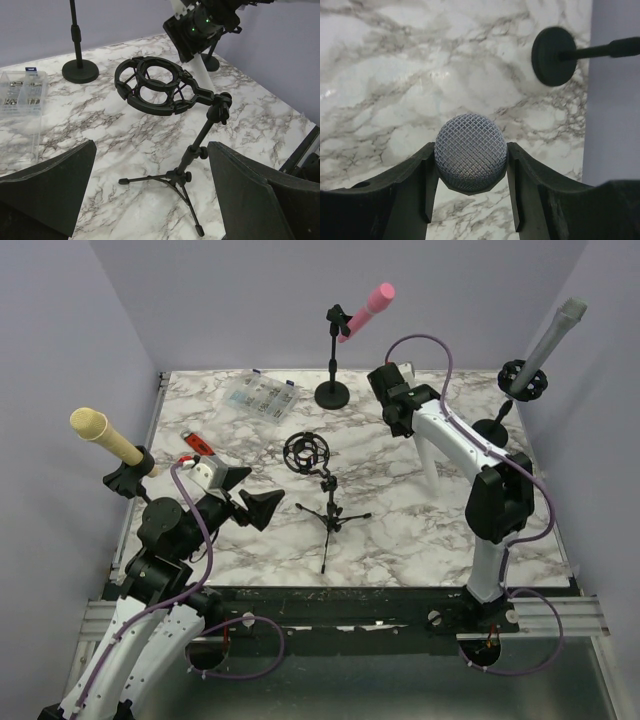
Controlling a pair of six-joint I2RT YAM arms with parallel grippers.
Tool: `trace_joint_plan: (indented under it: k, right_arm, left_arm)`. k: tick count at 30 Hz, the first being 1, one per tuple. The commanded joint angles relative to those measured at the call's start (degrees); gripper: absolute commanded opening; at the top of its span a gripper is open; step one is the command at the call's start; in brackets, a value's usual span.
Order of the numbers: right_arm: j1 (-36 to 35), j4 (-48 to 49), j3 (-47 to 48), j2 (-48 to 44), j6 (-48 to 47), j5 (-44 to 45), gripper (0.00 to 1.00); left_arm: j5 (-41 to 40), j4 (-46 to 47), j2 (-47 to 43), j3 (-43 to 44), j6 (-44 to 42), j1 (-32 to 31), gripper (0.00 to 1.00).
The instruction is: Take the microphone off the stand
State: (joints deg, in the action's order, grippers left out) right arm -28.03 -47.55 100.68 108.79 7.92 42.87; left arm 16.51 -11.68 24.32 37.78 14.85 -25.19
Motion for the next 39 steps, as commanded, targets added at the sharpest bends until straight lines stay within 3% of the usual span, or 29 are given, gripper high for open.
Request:
trace_joint_plan:
  k: [1,10,17,28,37,39]
  right_arm:
    - [0.6,-8.8,-0.3,0.2,5.5,-7.9,0.01]
    - [0.7,-5.4,-20.2,-6.7,12.5,-25.0,0.01]
    - [0.7,-2.3,-33.3,-11.5,17.2,-29.2,0.01]
    - [0.7,4.5,-35.6,-9.7,19.3,-27.8,0.05]
    - [0.7,5.1,-38.0,-9.2,19.7,-27.6,0.16]
    - [0.7,5.3,-38.2,-9.1,19.6,-27.7,0.22]
  left_arm:
    - [1.4,1.0,0.5,-0.3,0.6,0.3,0.99]
    - [1.8,1.0,0.0,-0.2,0.8,0.3,0.99]
    - [1.8,1.1,-0.9,-0.2,0.8,0.3,0.99]
    - [1.3,0.7,-1.0,-0.1,0.7,0.3,0.99]
    - [1.8,1.0,-0.5,-0.2,0.9,0.3,0.99]
    - [1.9,1.0,-0.4,-0.2,0.9,0.3,0.99]
